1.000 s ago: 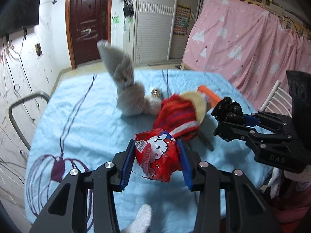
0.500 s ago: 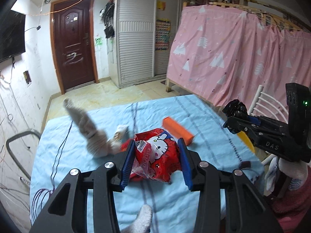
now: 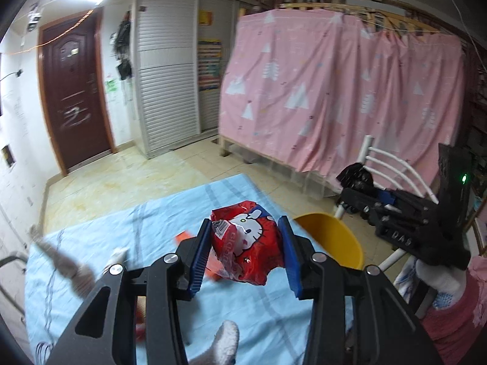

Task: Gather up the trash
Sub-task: 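Carry the black bag and red wrapper to the yellow bin and release both, then move both tools back to the bed toward the orange box and grey bunny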

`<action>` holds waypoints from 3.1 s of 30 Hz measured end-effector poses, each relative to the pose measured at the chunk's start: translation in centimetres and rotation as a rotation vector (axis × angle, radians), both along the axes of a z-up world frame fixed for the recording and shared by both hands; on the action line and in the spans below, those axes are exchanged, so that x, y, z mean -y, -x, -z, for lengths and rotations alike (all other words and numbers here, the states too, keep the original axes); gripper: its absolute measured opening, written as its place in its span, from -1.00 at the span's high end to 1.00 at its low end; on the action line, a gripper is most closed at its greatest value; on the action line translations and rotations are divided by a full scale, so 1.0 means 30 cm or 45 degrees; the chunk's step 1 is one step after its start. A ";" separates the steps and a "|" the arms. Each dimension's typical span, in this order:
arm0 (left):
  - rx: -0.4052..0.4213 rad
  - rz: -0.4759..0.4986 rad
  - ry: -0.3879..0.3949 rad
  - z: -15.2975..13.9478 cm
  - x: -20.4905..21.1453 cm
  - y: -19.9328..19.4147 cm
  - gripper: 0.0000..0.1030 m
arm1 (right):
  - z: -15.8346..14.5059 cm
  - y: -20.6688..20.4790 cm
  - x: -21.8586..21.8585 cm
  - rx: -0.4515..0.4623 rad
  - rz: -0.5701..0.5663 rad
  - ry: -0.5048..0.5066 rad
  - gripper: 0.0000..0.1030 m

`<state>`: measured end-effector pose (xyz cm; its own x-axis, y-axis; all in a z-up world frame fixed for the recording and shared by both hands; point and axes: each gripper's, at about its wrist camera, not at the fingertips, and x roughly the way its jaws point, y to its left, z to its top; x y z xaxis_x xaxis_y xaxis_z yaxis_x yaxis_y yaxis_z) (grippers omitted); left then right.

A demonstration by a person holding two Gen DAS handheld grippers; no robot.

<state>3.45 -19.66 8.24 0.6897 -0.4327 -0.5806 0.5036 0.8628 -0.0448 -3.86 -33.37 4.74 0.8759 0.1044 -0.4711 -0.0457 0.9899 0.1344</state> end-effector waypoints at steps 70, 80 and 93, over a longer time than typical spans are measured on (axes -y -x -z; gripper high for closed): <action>0.022 -0.176 0.013 -0.019 0.004 -0.196 -0.47 | 0.127 -0.220 -0.171 -0.194 -0.113 0.010 -0.32; 0.099 -0.395 0.028 -0.069 -0.301 -0.170 -0.53 | 0.126 -0.282 -0.359 -0.229 -0.246 0.074 -0.33; 0.069 -0.573 0.083 -0.040 -0.569 -0.159 -0.61 | 0.163 -0.346 -0.552 -0.287 -0.355 0.131 -0.33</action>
